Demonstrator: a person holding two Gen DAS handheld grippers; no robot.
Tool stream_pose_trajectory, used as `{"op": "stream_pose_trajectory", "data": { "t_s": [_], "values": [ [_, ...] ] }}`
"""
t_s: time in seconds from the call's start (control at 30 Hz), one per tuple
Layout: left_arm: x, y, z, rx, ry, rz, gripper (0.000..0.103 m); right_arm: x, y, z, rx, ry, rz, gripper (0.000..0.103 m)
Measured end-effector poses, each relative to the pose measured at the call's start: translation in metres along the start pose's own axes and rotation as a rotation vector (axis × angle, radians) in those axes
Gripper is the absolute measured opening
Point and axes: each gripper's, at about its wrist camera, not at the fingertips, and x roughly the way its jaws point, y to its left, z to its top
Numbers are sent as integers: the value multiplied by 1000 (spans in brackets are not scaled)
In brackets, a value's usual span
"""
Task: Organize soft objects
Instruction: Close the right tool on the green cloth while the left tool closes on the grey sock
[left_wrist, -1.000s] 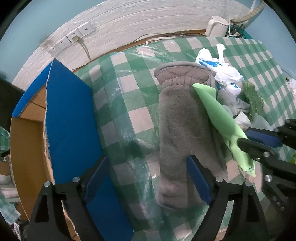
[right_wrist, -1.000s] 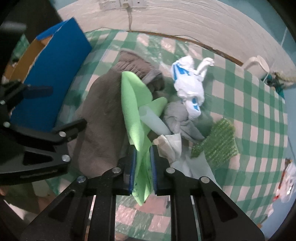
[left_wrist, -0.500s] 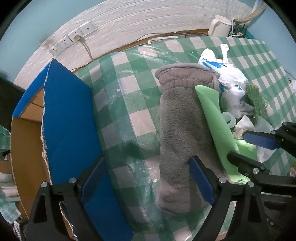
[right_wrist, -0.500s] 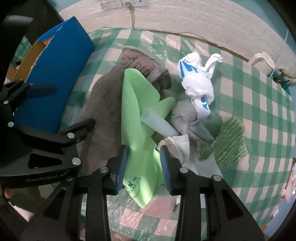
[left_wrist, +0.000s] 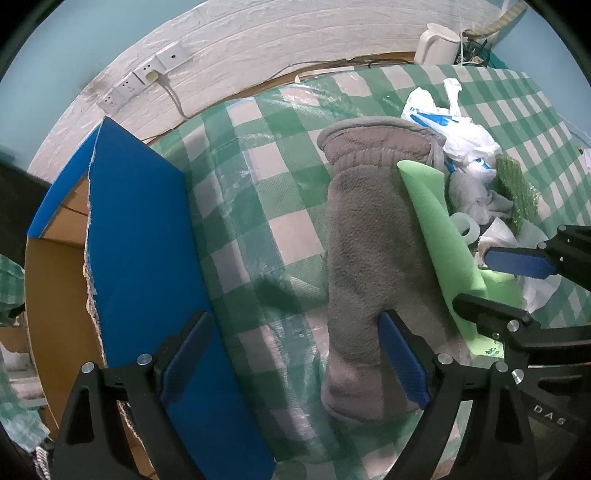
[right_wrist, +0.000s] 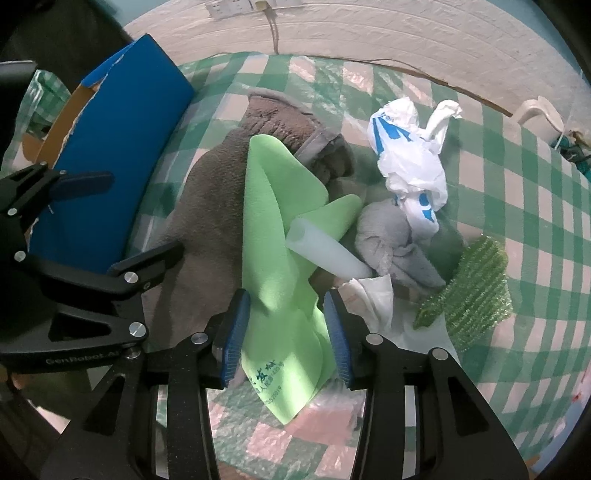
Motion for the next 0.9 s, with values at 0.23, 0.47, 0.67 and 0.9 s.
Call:
{"op": "stream_pose_trajectory", "data": {
  "t_s": [0.23,0.47,0.67,0.9],
  "values": [
    [4,3,0,2,-2,17,93,12,-10,4,14,-2,22,42],
    [4,-1,-5,19,0,9,97,25,-14,7,9,12,81,12],
    [6,0,0,16,9,5,100,11,-6,10,-1,-15,49,6],
    [6,-5,2,7,29,-33,100,-11,-19,14,72,-47,35,6]
  ]
}}
